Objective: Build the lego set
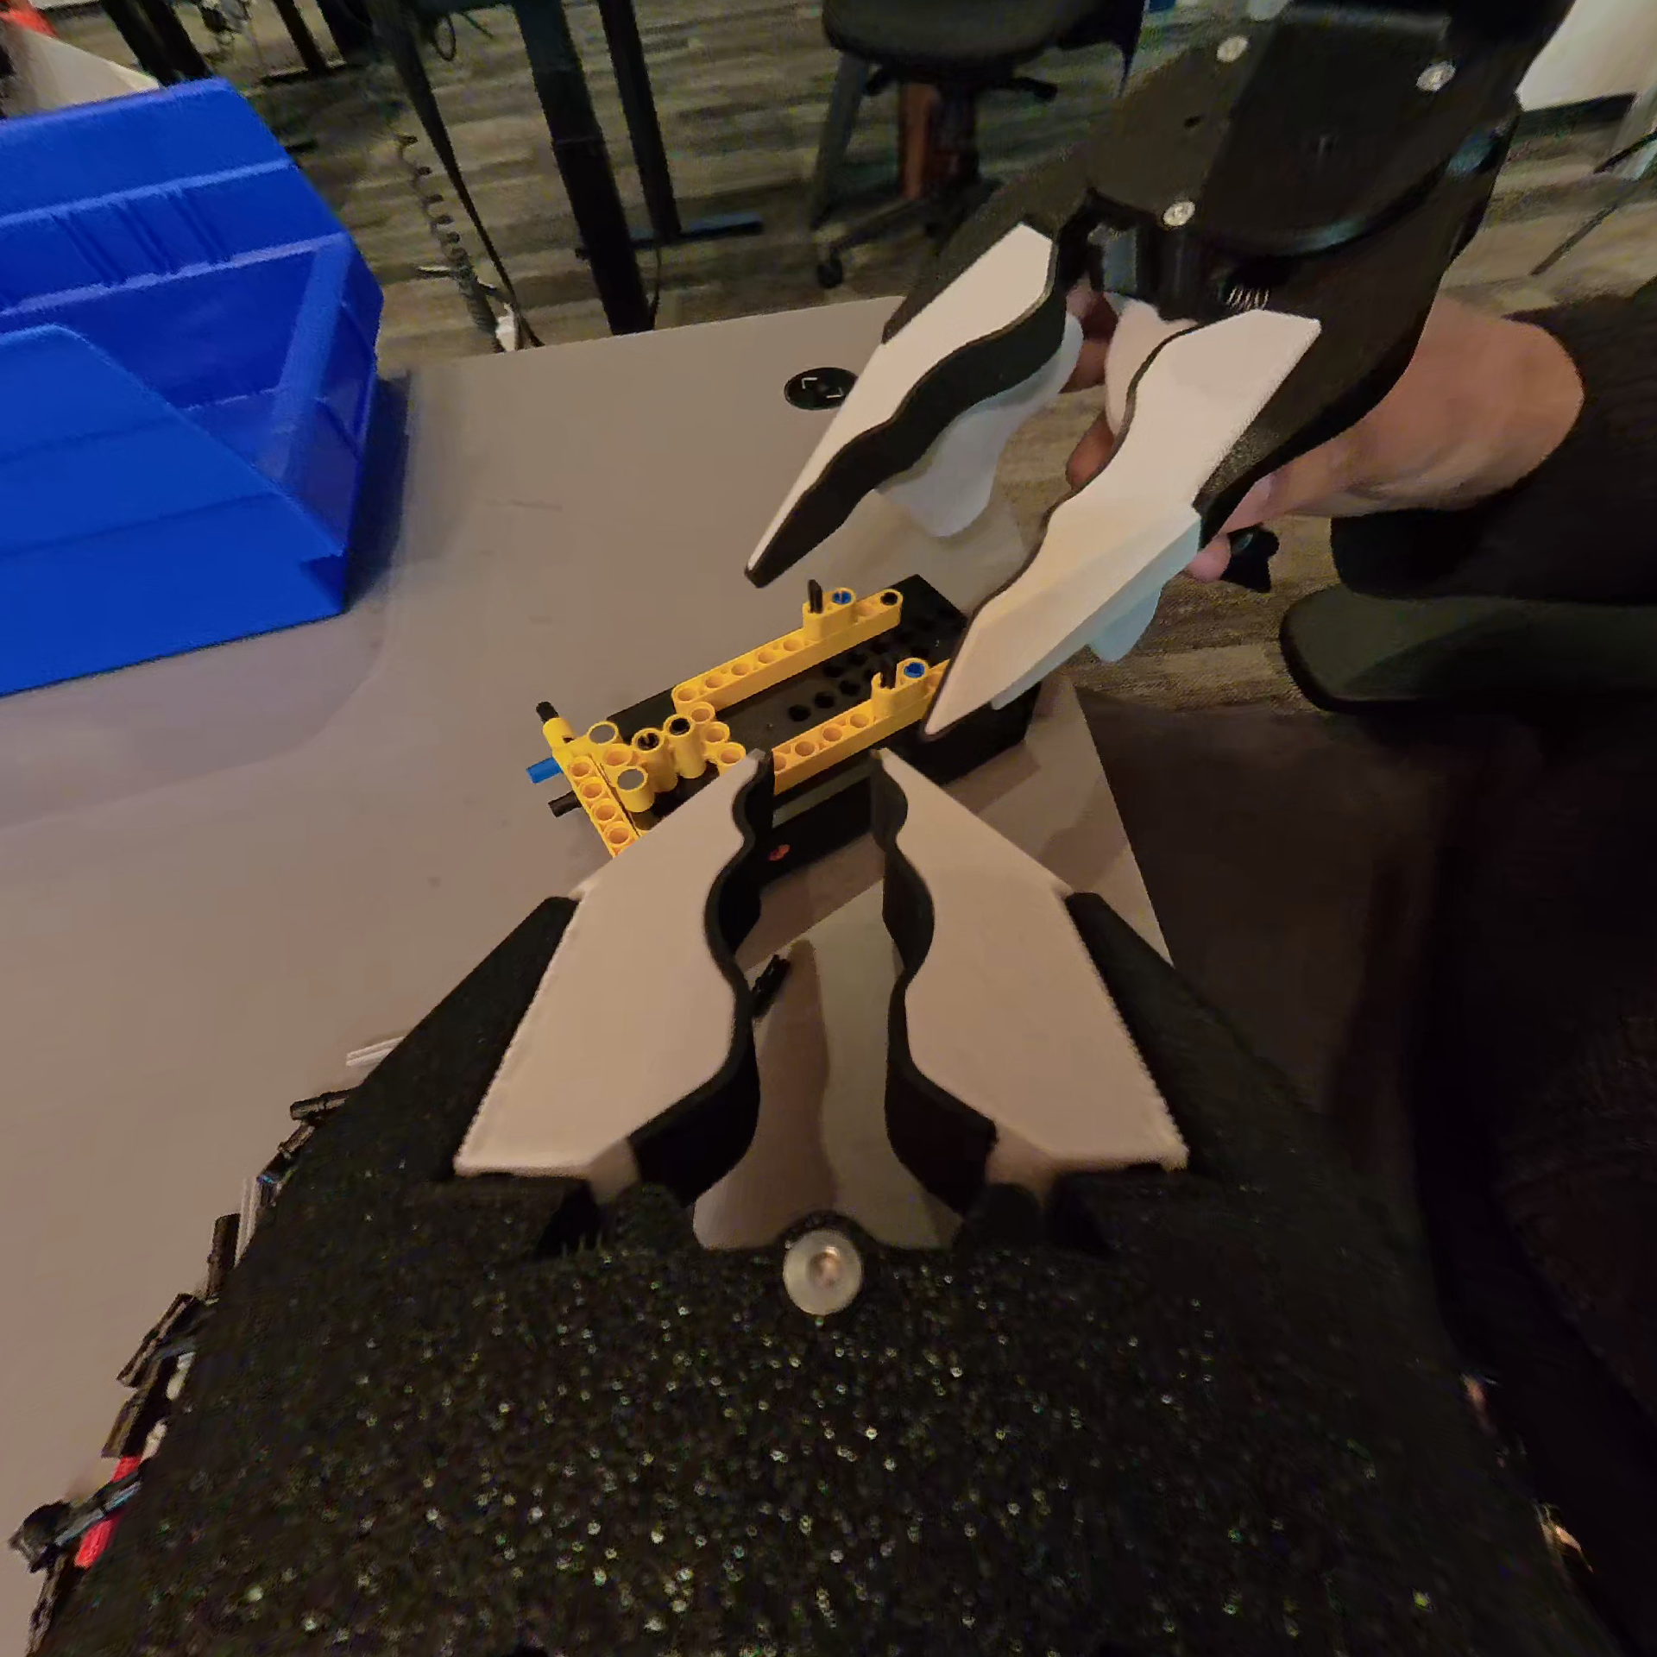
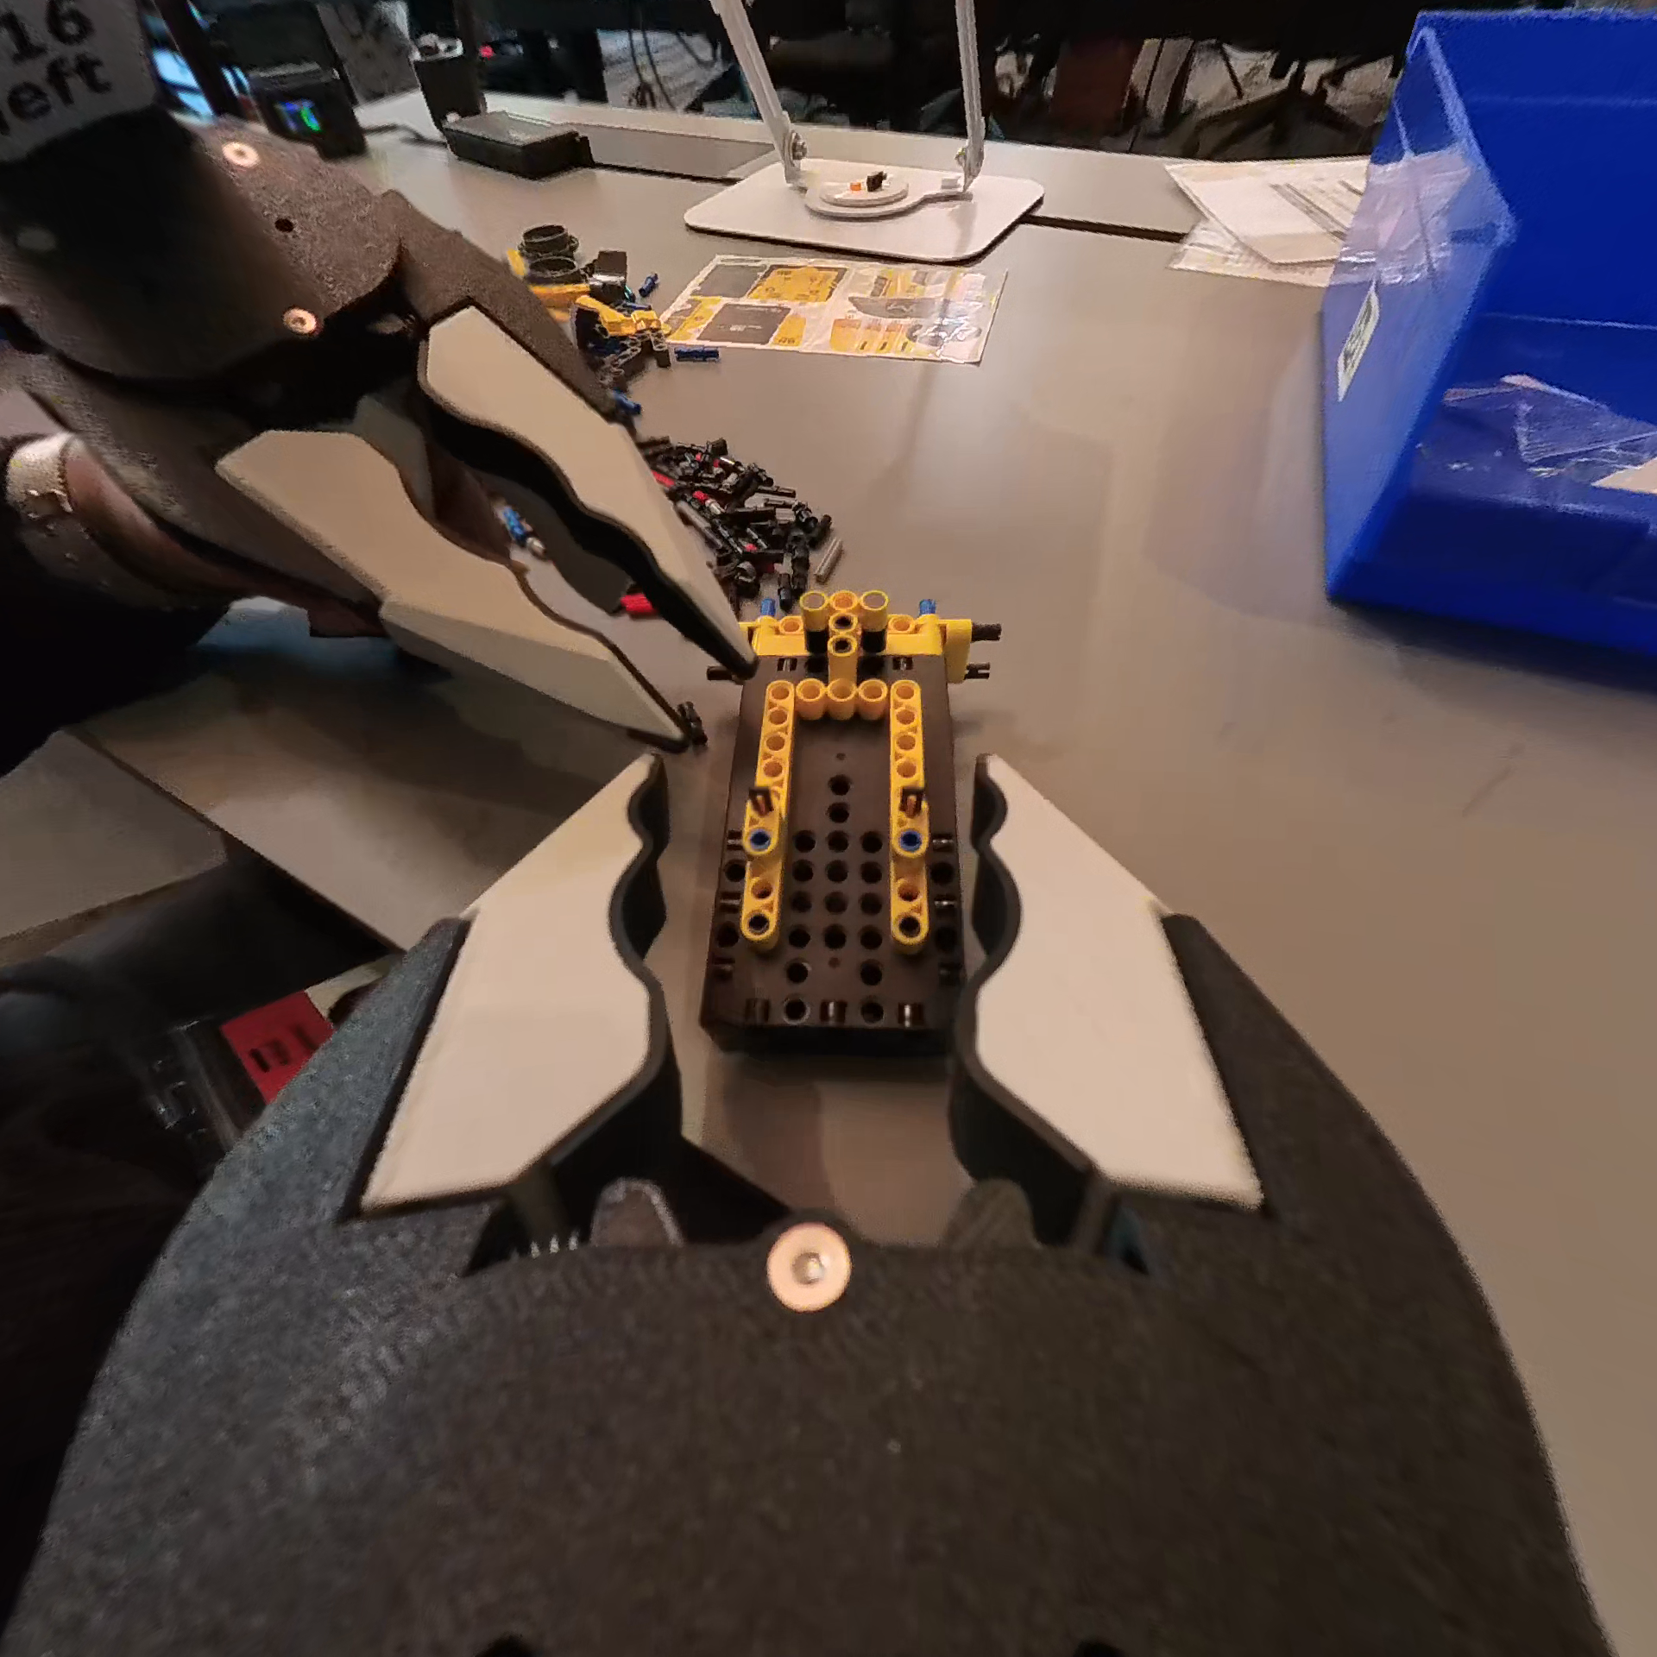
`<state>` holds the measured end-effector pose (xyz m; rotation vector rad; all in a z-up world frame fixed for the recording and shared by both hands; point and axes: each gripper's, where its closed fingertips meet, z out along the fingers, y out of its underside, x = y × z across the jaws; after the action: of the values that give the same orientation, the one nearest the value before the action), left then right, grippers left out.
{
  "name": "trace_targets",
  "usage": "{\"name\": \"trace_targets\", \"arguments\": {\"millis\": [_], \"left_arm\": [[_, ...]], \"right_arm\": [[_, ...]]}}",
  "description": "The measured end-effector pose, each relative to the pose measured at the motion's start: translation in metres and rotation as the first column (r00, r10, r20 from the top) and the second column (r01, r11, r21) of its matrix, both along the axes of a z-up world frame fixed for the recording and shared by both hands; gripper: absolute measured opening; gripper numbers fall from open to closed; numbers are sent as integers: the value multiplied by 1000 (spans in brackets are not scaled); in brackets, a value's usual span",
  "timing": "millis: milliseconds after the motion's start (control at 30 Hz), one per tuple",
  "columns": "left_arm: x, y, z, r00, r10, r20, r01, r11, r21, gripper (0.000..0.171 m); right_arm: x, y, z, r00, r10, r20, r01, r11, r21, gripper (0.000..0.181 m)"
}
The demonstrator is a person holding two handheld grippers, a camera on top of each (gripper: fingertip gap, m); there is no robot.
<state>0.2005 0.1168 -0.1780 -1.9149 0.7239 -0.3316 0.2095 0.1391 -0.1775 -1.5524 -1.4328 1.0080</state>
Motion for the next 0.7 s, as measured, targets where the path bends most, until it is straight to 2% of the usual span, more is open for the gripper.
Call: {"name": "trace_targets", "arguments": {"millis": [300, 700], "left_arm": [[0, 3, -8, 998, 20, -55, -21, 1000, -21, 19], [-3, 5, -8, 998, 40, -50, -41, 999, -25, 15]], "right_arm": [[-1, 3, -17, 996, 1, 92, -4, 999, 35, 57], [-2, 4, -17, 997, -47, 64, 43, 998, 55, 44]]}}
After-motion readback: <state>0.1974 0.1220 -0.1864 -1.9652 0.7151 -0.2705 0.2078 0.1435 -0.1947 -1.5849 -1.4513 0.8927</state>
